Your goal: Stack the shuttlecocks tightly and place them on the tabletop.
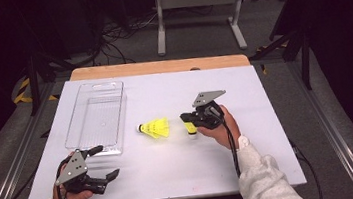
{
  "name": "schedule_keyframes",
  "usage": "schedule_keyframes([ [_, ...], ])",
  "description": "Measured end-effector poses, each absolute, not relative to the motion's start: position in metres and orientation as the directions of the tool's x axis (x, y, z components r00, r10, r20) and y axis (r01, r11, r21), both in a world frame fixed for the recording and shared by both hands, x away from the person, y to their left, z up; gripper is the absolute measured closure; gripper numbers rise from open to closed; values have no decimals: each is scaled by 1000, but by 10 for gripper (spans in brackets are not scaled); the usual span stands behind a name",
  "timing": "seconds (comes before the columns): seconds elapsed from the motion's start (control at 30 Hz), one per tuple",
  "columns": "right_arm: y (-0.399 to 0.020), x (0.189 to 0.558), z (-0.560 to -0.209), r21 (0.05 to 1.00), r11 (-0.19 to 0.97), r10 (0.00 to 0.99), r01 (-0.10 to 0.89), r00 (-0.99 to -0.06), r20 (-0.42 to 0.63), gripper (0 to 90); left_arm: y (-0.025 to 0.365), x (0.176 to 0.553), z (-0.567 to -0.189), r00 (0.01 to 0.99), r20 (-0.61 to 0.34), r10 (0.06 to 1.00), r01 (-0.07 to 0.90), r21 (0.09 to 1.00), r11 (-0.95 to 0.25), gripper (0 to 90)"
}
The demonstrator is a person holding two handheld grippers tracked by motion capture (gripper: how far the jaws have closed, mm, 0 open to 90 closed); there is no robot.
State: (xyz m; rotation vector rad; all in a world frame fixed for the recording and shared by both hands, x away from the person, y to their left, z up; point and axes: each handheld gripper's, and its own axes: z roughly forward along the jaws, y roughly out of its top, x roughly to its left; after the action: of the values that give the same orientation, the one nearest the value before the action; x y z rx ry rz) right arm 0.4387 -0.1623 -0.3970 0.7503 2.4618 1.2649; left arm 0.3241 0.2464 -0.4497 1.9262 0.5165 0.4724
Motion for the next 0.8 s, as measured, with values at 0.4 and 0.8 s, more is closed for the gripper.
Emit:
schedule_keyframes([
  [0.4,-187,432,-414,819,439,621,371,-784,23,825,246,324,-450,831,94,549,142,917,-372,79],
  [0.8,-221,420,-417,790,441,658,426,-752,39,643,246,324,-450,830,95,549,142,917,-373,79],
])
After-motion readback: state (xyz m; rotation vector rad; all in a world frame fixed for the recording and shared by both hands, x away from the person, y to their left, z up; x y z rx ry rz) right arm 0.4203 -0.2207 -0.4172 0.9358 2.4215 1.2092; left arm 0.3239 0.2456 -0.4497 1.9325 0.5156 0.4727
